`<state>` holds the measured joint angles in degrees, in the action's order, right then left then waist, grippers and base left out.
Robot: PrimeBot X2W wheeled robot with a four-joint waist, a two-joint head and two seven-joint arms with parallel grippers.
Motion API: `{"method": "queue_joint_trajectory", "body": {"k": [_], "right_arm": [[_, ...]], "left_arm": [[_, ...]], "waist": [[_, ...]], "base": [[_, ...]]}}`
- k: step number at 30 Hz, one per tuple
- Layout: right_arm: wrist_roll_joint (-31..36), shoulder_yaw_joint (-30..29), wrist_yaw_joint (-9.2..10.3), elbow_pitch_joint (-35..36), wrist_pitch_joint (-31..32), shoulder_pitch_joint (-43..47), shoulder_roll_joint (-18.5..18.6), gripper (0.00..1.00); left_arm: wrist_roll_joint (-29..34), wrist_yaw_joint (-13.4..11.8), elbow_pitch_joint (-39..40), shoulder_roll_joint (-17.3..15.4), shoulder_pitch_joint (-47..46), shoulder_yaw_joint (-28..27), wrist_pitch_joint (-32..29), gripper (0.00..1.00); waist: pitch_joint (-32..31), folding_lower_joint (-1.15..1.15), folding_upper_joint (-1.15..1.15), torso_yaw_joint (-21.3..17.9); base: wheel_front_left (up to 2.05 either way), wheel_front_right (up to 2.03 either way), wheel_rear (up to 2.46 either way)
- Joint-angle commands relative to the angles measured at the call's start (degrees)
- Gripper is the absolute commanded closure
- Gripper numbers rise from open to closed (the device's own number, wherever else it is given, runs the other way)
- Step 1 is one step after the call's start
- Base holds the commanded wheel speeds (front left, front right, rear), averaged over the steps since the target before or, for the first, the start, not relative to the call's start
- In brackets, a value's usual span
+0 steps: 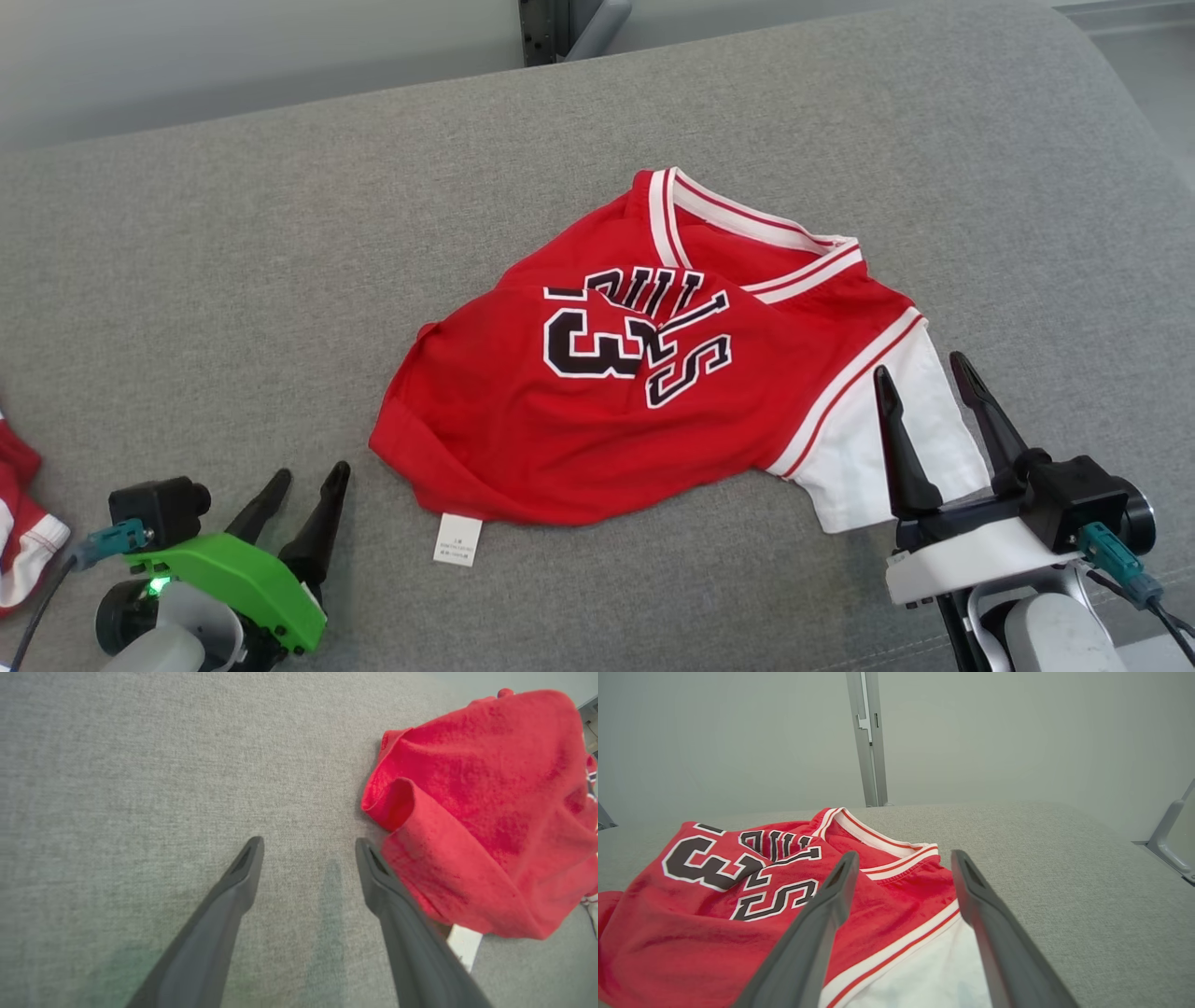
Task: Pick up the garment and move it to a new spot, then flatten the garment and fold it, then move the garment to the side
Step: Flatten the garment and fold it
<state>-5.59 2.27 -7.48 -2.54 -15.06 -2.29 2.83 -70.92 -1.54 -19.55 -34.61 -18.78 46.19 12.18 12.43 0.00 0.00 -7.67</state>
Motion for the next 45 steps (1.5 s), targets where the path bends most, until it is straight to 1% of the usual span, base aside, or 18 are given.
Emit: {"method": "queue_joint_trajectory", "body": {"k": [1, 4, 7, 11, 14, 19, 20, 21, 22, 24, 26, 29, 32, 35, 39, 42, 45], "right_arm": [[-0.10, 0.01, -0.02, 0.13, -0.18, 0.29, 0.12, 0.00], [-0.10, -0.16, -0.03, 0.18, -0.18, 0.24, 0.12, 0.00], [-0.10, -0.15, -0.03, 0.13, -0.18, 0.10, 0.11, 0.00], [-0.17, -0.25, -0.03, 0.29, -0.18, -0.06, 0.12, 0.00], [-0.15, -0.02, -0.02, 0.20, -0.18, -0.19, 0.11, 0.00], [-0.21, 0.01, -0.03, 0.11, -0.18, -0.52, 0.12, 0.00], [-0.19, 0.07, -0.03, 0.06, -0.18, -0.52, 0.12, 0.00], [-0.19, 0.10, -0.03, 0.02, -0.18, -0.55, 0.12, 0.00], [-0.25, 0.07, -0.02, 0.01, -0.18, -0.61, 0.12, 0.00], [-0.35, -0.03, -0.03, 0.04, -0.19, -0.56, 0.12, 0.00], [-0.48, -0.42, -0.03, 0.11, -0.18, 0.04, 0.12, 0.00], [-0.63, -1.13, -0.03, 0.17, -0.18, 1.33, 0.11, 0.00], [-0.78, -1.94, -0.03, 0.21, -0.18, 2.22, 0.11, 0.00], [-0.60, -2.15, -0.02, 0.13, -0.18, 2.70, 0.13, 0.00], [-0.26, -1.90, -0.03, 0.16, -0.18, 2.65, 0.12, 0.00], [0.37, -1.21, -0.02, -0.23, -0.18, 2.17, 0.14, 0.00], [0.52, -0.42, -0.03, -0.53, -0.18, 1.34, 0.12, 0.00]], "left_arm": [[1.06, 0.55, 0.39, -1.21, 0.72, 0.56, -0.37, 0.00], [1.80, 3.23, 1.47, -1.80, 1.08, 1.69, -0.73, 0.00], [3.02, 4.75, 1.30, -2.08, 0.48, 3.13, -1.06, 0.00], [3.02, 6.07, 0.81, -0.04, -1.19, 3.80, -1.43, 0.00], [3.18, 7.09, 0.23, 0.83, -2.37, 4.49, -1.99, 0.00], [4.02, 8.17, -2.60, 3.52, -4.90, 6.30, -3.31, 0.00], [3.53, 8.33, -3.30, 4.15, -5.21, 6.69, -3.81, 0.18], [3.60, 8.52, -3.84, 4.44, -5.56, 7.11, -4.20, 0.62], [3.66, 8.57, -4.58, 4.71, -5.90, 7.43, -4.39, 1.00], [3.56, 8.79, -5.38, 5.10, -6.13, 8.03, -4.37, 1.00], [3.51, 8.97, -5.71, 4.52, -5.86, 8.41, -3.96, 1.00], [2.87, 8.96, -4.92, 2.76, -4.49, 7.84, -2.40, 1.00], [2.17, 8.91, -2.56, 0.30, -2.37, 6.81, -0.71, 1.00], [1.07, 7.39, 0.73, -2.35, 0.78, 4.61, 1.08, 1.00], [0.29, 4.02, 6.11, -4.20, 5.45, 1.56, 2.44, 1.00], [-1.94, 1.93, 8.81, -3.46, 9.56, -0.95, 2.80, 1.00], [-2.26, -0.01, 7.45, -1.39, 11.96, -2.41, 3.04, 1.00]], "waist": [[0.10, 0.00, 0.00, -0.41], [0.23, 0.00, 0.00, -0.92], [0.31, 0.00, 0.00, -1.50], [0.51, 0.00, 0.00, -1.95], [0.51, 0.00, 0.00, -2.37], [0.58, 0.00, 0.00, -2.79], [0.55, 0.00, 0.00, -2.87], [0.55, 0.00, 0.00, -2.97], [0.52, 0.00, 0.00, -3.11], [0.38, 0.00, 0.00, -3.26], [0.07, 0.00, 0.00, -3.05], [-0.50, 0.00, 0.00, -2.07], [-1.03, 0.00, 0.00, -0.05], [-1.42, 0.00, 0.00, 2.44], [-1.92, 0.00, 0.00, 6.31], [-2.19, 0.00, 0.00, 8.89], [-2.01, 0.00, 0.00, 10.74]], "base": [[0.00, 0.00, 0.00], [0.00, 0.00, 0.00], [0.00, 0.00, 0.00], [0.00, 0.00, 0.00], [0.00, 0.00, 0.00], [0.00, 0.00, 0.00], [0.00, 0.00, 0.00], [0.00, 0.00, 0.00], [0.00, 0.00, 0.00], [0.00, 0.00, 0.00], [0.00, 0.00, 0.00], [0.00, 0.00, 0.00], [0.00, 0.00, 0.00], [0.00, 0.00, 0.00], [0.00, 0.00, 0.00], [0.00, 0.00, 0.00], [0.00, 0.00, 0.00]]}}
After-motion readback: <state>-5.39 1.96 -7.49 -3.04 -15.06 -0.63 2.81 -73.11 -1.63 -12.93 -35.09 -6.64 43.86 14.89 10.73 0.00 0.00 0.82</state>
